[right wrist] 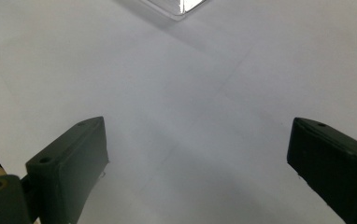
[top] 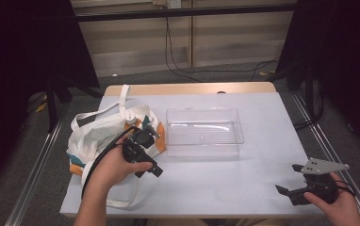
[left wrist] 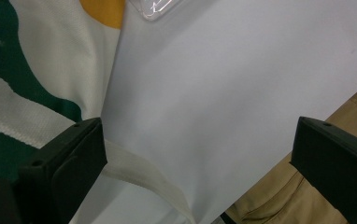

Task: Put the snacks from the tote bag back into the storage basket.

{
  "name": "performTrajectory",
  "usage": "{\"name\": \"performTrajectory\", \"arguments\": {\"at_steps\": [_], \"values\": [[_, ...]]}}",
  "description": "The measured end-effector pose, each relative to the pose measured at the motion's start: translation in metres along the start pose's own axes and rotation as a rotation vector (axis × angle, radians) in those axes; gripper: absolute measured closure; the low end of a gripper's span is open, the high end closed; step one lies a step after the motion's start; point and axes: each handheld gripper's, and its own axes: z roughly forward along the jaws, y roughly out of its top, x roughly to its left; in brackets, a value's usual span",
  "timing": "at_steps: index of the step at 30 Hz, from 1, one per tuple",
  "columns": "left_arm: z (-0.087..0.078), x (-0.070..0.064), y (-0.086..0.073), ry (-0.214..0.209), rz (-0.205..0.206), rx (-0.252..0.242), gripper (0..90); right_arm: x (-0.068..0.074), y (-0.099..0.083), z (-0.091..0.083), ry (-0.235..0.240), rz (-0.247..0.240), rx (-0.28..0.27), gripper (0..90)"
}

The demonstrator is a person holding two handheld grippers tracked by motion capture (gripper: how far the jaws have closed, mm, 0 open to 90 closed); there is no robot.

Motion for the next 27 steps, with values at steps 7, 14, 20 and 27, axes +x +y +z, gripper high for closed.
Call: {"name": "performTrajectory", "arguments": {"at_steps": [7,14,20,27], "values": [[-0.005,0.0,0.0,-0.011,0.004,-0.03,3.1,0.002,0.001,0.002,0.006,0.002,0.004,5.0],[-0.021,0.003,0.002,-0.013,-0.01,-0.083,0.8,0.0,-0.004,-0.002,0.006,0.004,-0.001,5.0],[-0.037,0.011,0.005,0.004,-0.005,-0.114,0.1,-0.001,-0.003,-0.003,0.005,0.011,-0.011,5.0],[-0.053,0.022,0.011,0.045,-0.044,-0.135,5.1,0.0,-0.003,-0.003,-0.001,0.006,-0.007,5.0]]}}
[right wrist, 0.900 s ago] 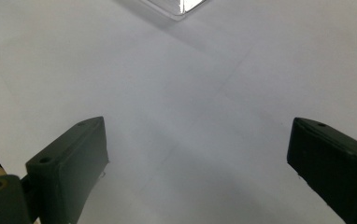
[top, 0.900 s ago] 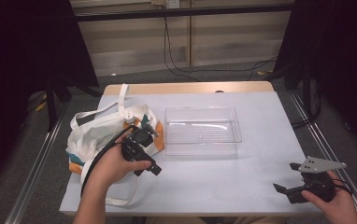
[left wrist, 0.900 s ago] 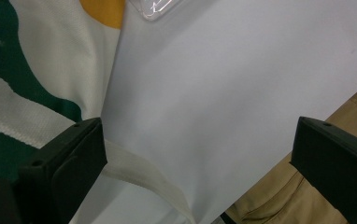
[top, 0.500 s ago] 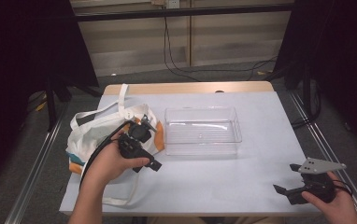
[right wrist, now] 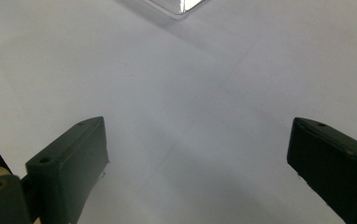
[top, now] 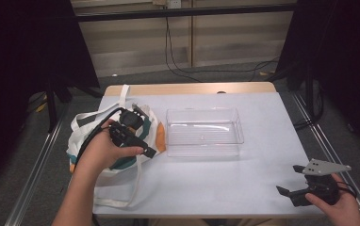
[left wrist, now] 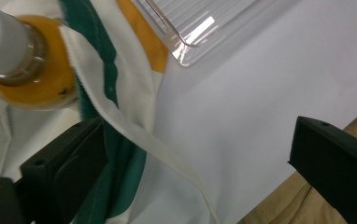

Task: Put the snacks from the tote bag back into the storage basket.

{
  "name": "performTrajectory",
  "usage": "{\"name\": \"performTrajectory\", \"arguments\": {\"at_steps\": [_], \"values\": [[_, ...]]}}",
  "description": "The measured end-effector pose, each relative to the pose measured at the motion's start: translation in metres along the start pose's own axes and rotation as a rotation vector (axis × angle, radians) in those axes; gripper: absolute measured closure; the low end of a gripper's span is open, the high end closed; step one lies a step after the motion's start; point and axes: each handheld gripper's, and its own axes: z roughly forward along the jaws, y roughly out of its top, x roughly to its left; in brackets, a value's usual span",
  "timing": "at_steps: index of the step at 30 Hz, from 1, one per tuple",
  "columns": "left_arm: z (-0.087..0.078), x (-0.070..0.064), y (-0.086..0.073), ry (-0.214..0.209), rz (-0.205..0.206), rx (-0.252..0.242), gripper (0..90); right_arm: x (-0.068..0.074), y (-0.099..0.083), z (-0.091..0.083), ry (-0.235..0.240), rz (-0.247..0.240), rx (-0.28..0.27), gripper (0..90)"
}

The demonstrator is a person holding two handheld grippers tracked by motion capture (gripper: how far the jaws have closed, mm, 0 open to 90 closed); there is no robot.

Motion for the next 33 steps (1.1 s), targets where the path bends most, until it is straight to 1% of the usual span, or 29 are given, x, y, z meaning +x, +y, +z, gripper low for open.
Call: {"name": "performTrajectory", "arguments": {"at_steps": [2,3,4,5,8,9,10,11,14,15,16,17,19,22,23,24,25,27,28,29,30,31,32,33], "values": [[-0.004,0.003,0.003,0.024,-0.011,-0.005,6.4,-0.001,0.0,0.0,0.001,0.0,0.0,5.0],[-0.007,0.008,0.006,0.04,-0.029,-0.008,7.6,-0.001,-0.001,-0.001,-0.001,0.004,0.0,5.0],[-0.007,0.008,0.006,0.04,-0.029,-0.008,8.4,-0.001,-0.001,-0.001,-0.001,0.004,0.0,5.0],[-0.008,0.01,0.008,0.051,-0.041,-0.016,8.4,-0.001,-0.001,-0.001,0.001,0.003,-0.001,5.0],[-0.01,0.016,0.011,0.06,-0.055,-0.019,10.8,0.0,-0.001,-0.001,0.002,0.002,-0.003,5.0],[-0.01,0.017,0.012,0.069,-0.05,-0.014,12.0,-0.001,0.0,-0.001,0.003,0.0,-0.003,5.0],[-0.009,0.019,0.013,0.08,-0.06,-0.011,12.8,0.0,0.0,-0.001,0.003,0.002,-0.003,5.0],[-0.008,0.02,0.014,0.084,-0.065,-0.01,12.9,-0.001,0.0,-0.001,0.003,0.001,-0.004,5.0],[-0.008,0.025,0.016,0.078,-0.075,-0.005,16.5,0.0,0.0,-0.001,0.003,0.0,-0.003,5.0],[-0.008,0.027,0.017,0.086,-0.084,0.0,16.5,0.0,0.0,-0.001,0.003,0.0,-0.003,5.0],[-0.007,0.029,0.018,0.097,-0.102,-0.007,17.8,0.0,0.0,-0.001,0.006,0.002,-0.007,5.0],[-0.006,0.031,0.018,0.097,-0.114,-0.009,17.8,0.0,0.0,-0.001,0.006,0.002,-0.007,5.0],[-0.006,0.036,0.019,0.109,-0.124,0.002,20.2,-0.001,0.0,-0.001,0.003,0.001,-0.01,5.0],[-0.006,0.041,0.021,0.102,-0.144,-0.004,22.4,-0.001,0.0,-0.001,0.0,-0.001,-0.009,5.0],[-0.005,0.043,0.022,0.107,-0.137,-0.013,23.4,-0.001,0.0,-0.001,-0.003,0.0,-0.007,5.0],[-0.005,0.044,0.022,0.102,-0.143,-0.015,25.2,-0.001,0.0,-0.001,-0.001,0.002,-0.005,5.0],[-0.005,0.047,0.023,0.093,-0.162,-0.012,26.7,-0.001,0.0,-0.001,0.003,0.001,-0.004,5.0],[-0.004,0.049,0.024,0.098,-0.163,-0.01,27.5,-0.001,0.0,-0.001,0.004,0.001,-0.004,5.0],[-0.004,0.054,0.025,0.099,-0.173,0.0,29.8,-0.001,0.0,-0.001,0.006,0.003,-0.003,5.0],[-0.004,0.054,0.025,0.099,-0.173,0.0,31.1,-0.001,0.0,-0.001,0.006,0.003,-0.003,5.0],[-0.003,0.056,0.025,0.083,-0.188,0.004,31.1,-0.001,0.0,-0.001,0.006,-0.001,-0.003,5.0],[-0.003,0.059,0.027,0.081,-0.202,0.034,34.8,-0.001,-0.001,0.0,0.009,-0.003,0.0,5.0],[-0.003,0.059,0.027,0.081,-0.202,0.034,35.0,-0.001,-0.001,0.0,0.009,-0.003,0.0,5.0],[-0.003,0.06,0.028,0.088,-0.197,0.045,35.0,-0.001,-0.001,0.0,0.008,-0.004,0.0,5.0]]}}
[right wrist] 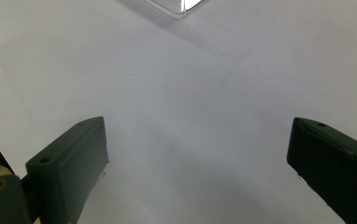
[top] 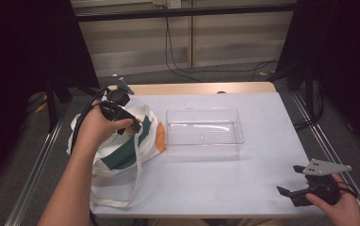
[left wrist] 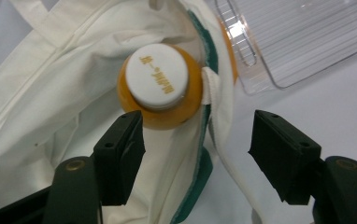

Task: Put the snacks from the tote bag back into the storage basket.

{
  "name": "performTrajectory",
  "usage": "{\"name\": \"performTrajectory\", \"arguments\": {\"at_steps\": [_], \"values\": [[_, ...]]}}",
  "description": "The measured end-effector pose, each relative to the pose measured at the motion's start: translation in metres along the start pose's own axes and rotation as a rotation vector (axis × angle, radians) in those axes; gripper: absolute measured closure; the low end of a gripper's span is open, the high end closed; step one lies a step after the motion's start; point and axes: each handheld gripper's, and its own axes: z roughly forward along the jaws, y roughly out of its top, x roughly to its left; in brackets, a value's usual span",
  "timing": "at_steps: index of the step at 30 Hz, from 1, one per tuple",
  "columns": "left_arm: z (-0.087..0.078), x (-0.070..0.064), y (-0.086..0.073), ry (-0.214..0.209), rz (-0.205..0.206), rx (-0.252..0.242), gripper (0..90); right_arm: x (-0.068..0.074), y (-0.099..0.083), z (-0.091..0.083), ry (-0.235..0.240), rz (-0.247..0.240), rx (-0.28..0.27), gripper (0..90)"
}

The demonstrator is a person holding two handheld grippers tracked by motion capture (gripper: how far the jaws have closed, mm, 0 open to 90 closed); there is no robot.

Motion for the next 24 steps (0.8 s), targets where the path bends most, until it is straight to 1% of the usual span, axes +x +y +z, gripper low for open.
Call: {"name": "performTrajectory", "arguments": {"at_steps": [2,5,6,7,8,9,10,11,12,13,15,16,17,18,19,20,22,23,24], "values": [[0.0,0.002,0.002,0.002,-0.017,-0.006,35.5,0.0,0.0,0.0,0.004,0.0,-0.003,5.0],[0.0,0.006,0.006,0.006,-0.022,0.002,37.7,0.0,0.0,0.0,0.003,0.003,0.0,5.0],[0.001,0.006,0.007,0.003,-0.038,-0.001,37.7,0.0,0.0,0.0,0.001,0.002,0.001,5.0],[0.001,0.008,0.008,0.002,-0.04,0.005,38.4,0.0,0.0,0.0,0.001,0.003,0.002,5.0],[0.002,0.012,0.011,0.006,-0.04,0.021,39.9,0.0,0.0,0.0,0.001,0.002,0.001,5.0],[0.002,0.012,0.011,0.006,-0.04,0.021,41.1,0.0,0.0,0.0,0.001,0.002,0.001,5.0],[0.003,0.012,0.012,0.003,-0.062,0.015,41.1,0.0,0.0,0.0,0.004,0.004,-0.001,5.0],[0.003,0.014,0.013,0.004,-0.059,0.019,43.1,0.0,0.0,0.0,0.003,0.005,-0.001,5.0],[0.004,0.014,0.014,0.01,-0.082,0.016,44.4,0.0,0.0,0.0,0.002,0.005,-0.002,5.0],[0.005,0.015,0.016,0.002,-0.094,0.015,44.9,0.0,0.0,-0.001,0.001,0.006,-0.002,5.0],[0.005,0.016,0.017,0.006,-0.093,0.01,46.5,0.0,0.0,-0.001,0.001,0.006,-0.002,5.0],[0.005,0.016,0.018,0.001,-0.107,0.014,47.2,0.0,0.0,-0.001,0.0,0.005,-0.002,5.0],[0.006,0.017,0.019,0.0,-0.1,0.013,49.5,0.0,0.0,0.0,0.003,0.004,-0.002,5.0],[0.007,0.017,0.02,0.0,-0.114,0.022,50.2,0.0,0.0,0.0,0.0,0.004,-0.001,5.0],[0.007,0.017,0.021,-0.004,-0.106,0.023,50.6,0.0,0.0,0.0,0.001,0.005,-0.002,5.0],[0.008,0.017,0.022,0.0,-0.115,0.022,51.3,0.0,0.0,0.0,0.001,0.005,-0.002,5.0],[0.008,0.017,0.023,0.002,-0.113,0.024,51.7,0.0,0.0,0.0,0.005,0.007,-0.002,5.0],[0.008,0.017,0.023,0.006,-0.102,0.036,51.7,0.0,0.0,0.0,0.003,0.005,-0.002,5.0],[0.009,0.016,0.024,0.004,-0.114,0.021,52.0,0.0,0.0,0.0,0.0,0.004,-0.002,5.0]]}}
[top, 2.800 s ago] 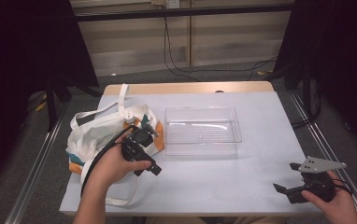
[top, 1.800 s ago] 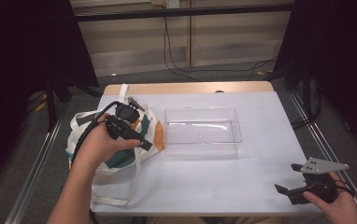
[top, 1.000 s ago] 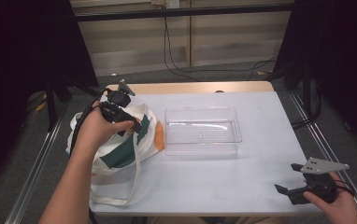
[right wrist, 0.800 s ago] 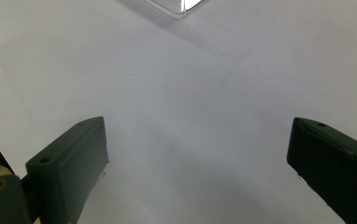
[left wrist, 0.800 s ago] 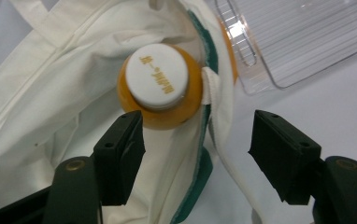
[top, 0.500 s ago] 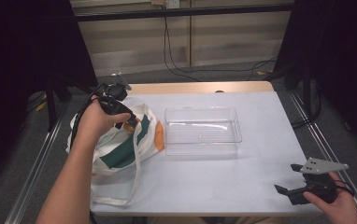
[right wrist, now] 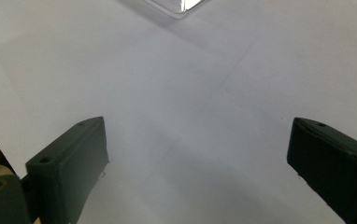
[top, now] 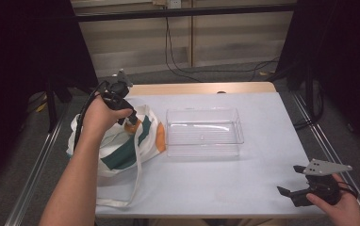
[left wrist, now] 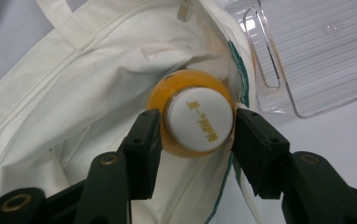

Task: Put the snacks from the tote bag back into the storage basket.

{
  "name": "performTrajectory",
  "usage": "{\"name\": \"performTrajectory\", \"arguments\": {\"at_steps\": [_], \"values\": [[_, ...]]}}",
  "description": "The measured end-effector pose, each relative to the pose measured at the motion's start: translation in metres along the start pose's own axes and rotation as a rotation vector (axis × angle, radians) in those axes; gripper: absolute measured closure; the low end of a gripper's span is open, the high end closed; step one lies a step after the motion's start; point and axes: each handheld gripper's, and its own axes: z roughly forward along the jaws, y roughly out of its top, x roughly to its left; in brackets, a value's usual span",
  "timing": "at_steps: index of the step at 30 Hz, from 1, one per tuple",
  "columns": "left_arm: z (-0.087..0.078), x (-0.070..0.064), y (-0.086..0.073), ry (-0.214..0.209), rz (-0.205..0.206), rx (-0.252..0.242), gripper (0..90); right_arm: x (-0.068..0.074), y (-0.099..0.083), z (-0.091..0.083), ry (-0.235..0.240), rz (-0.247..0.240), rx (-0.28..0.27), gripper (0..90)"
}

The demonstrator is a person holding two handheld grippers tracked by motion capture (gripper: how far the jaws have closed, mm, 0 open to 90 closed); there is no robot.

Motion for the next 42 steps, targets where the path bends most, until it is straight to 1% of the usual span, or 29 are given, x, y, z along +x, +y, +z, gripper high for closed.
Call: {"name": "performTrajectory", "arguments": {"at_steps": [2,3,4,5,6,7,8,9,10,11,12,13,14,15,16,17,18,19,20,22,23,30,32,33,35,38,40,41,42], "values": [[0.001,0.0,0.002,0.012,0.016,0.02,52.3,0.0,0.0,0.0,0.001,-0.001,-0.002,5.0],[0.002,0.0,0.002,0.007,0.011,0.022,52.4,0.0,0.0,0.0,-0.002,0.004,0.0,5.0],[0.003,0.0,0.002,0.005,0.014,0.023,52.4,0.0,0.0,-0.001,-0.002,0.005,-0.001,5.0],[0.004,0.001,0.003,0.016,0.016,0.029,52.6,0.0,0.0,-0.001,-0.002,0.005,0.0,5.0],[0.005,0.0,0.004,0.016,0.009,0.023,53.0,0.0,0.0,0.0,-0.002,0.004,0.001,5.0],[0.005,0.001,0.004,0.012,0.018,0.028,53.0,0.0,0.0,0.0,-0.002,0.004,0.001,5.0],[0.006,0.001,0.005,0.015,0.016,0.024,53.1,0.0,0.0,-0.001,0.0,0.006,0.001,5.0],[0.006,0.0,0.006,0.014,0.002,0.025,53.2,0.0,0.0,0.0,-0.002,0.006,0.001,5.0],[0.007,0.0,0.006,0.015,0.006,0.022,54.4,0.0,0.0,0.0,-0.002,0.003,-0.001,5.0],[0.007,0.001,0.007,0.018,0.015,0.03,54.4,0.0,0.0,0.0,-0.002,0.003,-0.001,5.0],[0.009,0.0,0.007,0.012,-0.008,0.031,55.1,0.0,0.0,-0.001,0.0,0.007,-0.003,5.0],[0.009,0.0,0.007,0.016,-0.004,0.026,55.1,0.0,0.0,-0.001,0.0,0.007,-0.003,5.0],[0.01,0.0,0.007,0.017,-0.001,0.033,55.8,0.0,0.0,-0.001,-0.001,0.006,-0.004,5.0],[0.009,0.002,0.008,0.018,0.039,0.04,56.1,0.0,0.0,-0.001,0.001,0.005,-0.006,5.0],[0.01,0.0,0.008,0.017,0.012,0.042,57.4,-0.001,0.0,-0.001,0.001,0.002,-0.006,5.0],[0.01,-0.002,0.008,0.015,0.002,0.04,58.2,-0.001,-0.001,-0.001,0.003,0.003,-0.005,5.0],[0.01,0.0,0.009,0.021,0.036,0.045,58.2,-0.001,-0.001,-0.001,0.003,0.003,-0.005,5.0],[0.011,-0.001,0.009,0.022,0.015,0.04,58.3,-0.001,-0.001,-0.001,0.002,0.002,-0.003,5.0],[0.011,-0.002,0.009,0.019,0.004,0.043,58.4,-0.001,-0.001,-0.001,0.004,0.006,-0.002,5.0],[0.01,0.0,0.01,0.019,0.019,0.053,58.8,-0.001,-0.001,-0.002,-0.004,-0.002,-0.008,5.0],[0.01,-0.001,0.01,0.019,0.011,0.056,58.8,-0.001,-0.001,-0.002,-0.004,-0.002,-0.008,5.0],[0.009,-0.001,0.011,0.016,0.021,0.079,59.4,-0.001,-0.001,-0.002,-0.003,-0.003,-0.009,5.0],[0.008,-0.002,0.011,0.013,0.017,0.089,59.4,-0.001,0.0,-0.002,-0.006,0.004,-0.007,5.0],[0.007,-0.002,0.011,0.02,0.027,0.089,59.4,-0.001,0.0,-0.002,-0.007,0.005,-0.007,5.0],[0.004,-0.002,0.011,0.019,0.021,0.101,59.5,-0.002,0.0,-0.001,-0.005,0.002,-0.009,5.0],[-0.002,-0.002,0.012,0.027,0.029,0.098,59.5,-0.001,0.0,-0.002,-0.005,0.003,-0.007,4.9],[-0.008,-0.001,0.012,0.022,0.029,0.101,59.5,-0.001,0.0,-0.001,-0.005,0.001,-0.008,5.0],[-0.013,-0.002,0.012,0.025,0.024,0.098,59.5,-0.001,0.0,-0.001,-0.003,0.001,-0.008,5.0],[-0.013,-0.002,0.012,0.025,0.024,0.098,59.5,-0.001,0.0,-0.001,-0.003,0.001,-0.008,5.0]]}}
